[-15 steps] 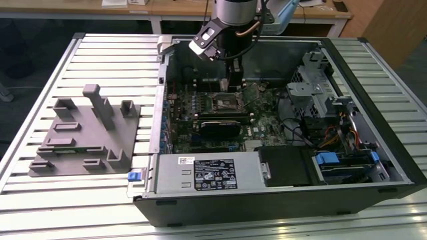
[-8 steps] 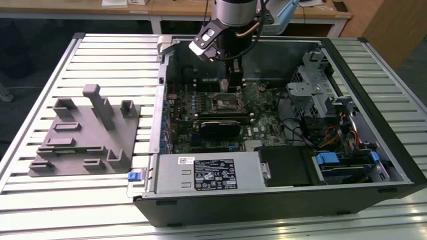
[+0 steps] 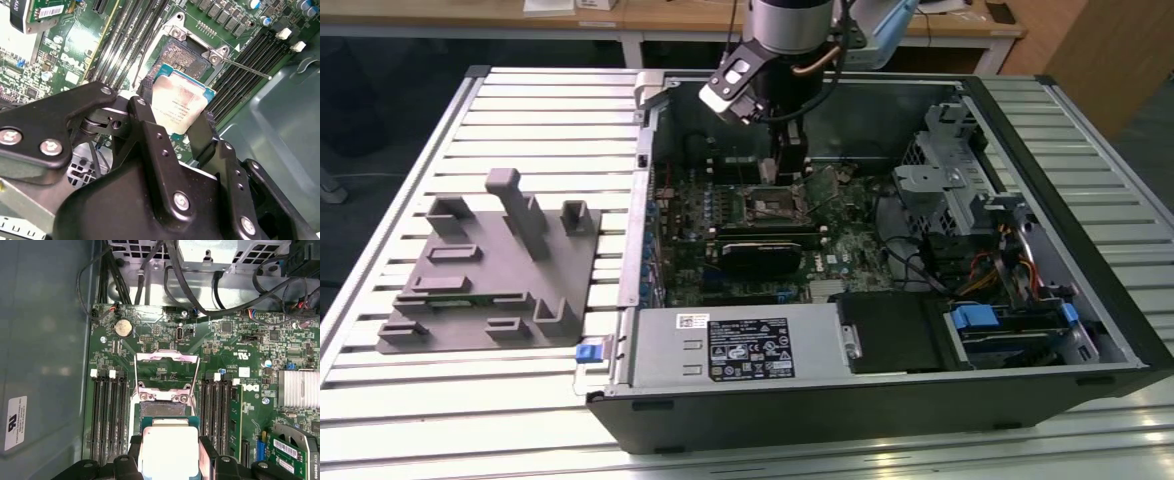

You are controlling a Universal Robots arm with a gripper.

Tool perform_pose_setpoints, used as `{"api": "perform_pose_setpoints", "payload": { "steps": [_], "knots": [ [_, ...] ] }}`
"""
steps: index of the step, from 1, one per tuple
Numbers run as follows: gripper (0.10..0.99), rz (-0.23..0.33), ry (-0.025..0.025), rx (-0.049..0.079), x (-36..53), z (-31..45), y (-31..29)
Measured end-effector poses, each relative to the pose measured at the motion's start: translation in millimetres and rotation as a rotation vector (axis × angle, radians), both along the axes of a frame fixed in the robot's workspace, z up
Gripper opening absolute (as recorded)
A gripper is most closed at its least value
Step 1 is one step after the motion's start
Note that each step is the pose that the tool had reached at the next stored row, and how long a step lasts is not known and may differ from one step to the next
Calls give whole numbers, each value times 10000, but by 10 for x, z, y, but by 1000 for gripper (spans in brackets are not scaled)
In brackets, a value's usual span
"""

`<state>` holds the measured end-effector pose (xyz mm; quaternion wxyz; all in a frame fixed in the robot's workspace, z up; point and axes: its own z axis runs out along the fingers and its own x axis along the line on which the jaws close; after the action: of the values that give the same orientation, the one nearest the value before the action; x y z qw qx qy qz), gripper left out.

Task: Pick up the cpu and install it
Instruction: 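Place the cpu into insertion slot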

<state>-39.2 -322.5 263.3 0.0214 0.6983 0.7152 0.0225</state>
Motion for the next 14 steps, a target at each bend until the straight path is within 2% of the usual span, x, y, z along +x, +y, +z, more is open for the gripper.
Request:
{"api": "perform_pose_setpoints", "payload": {
  "steps": [9, 14],
  "knots": [
    [533, -67, 0, 0, 0, -54, 42],
    [533, -102, 0, 0, 0, -83, 47]
  ]
}}
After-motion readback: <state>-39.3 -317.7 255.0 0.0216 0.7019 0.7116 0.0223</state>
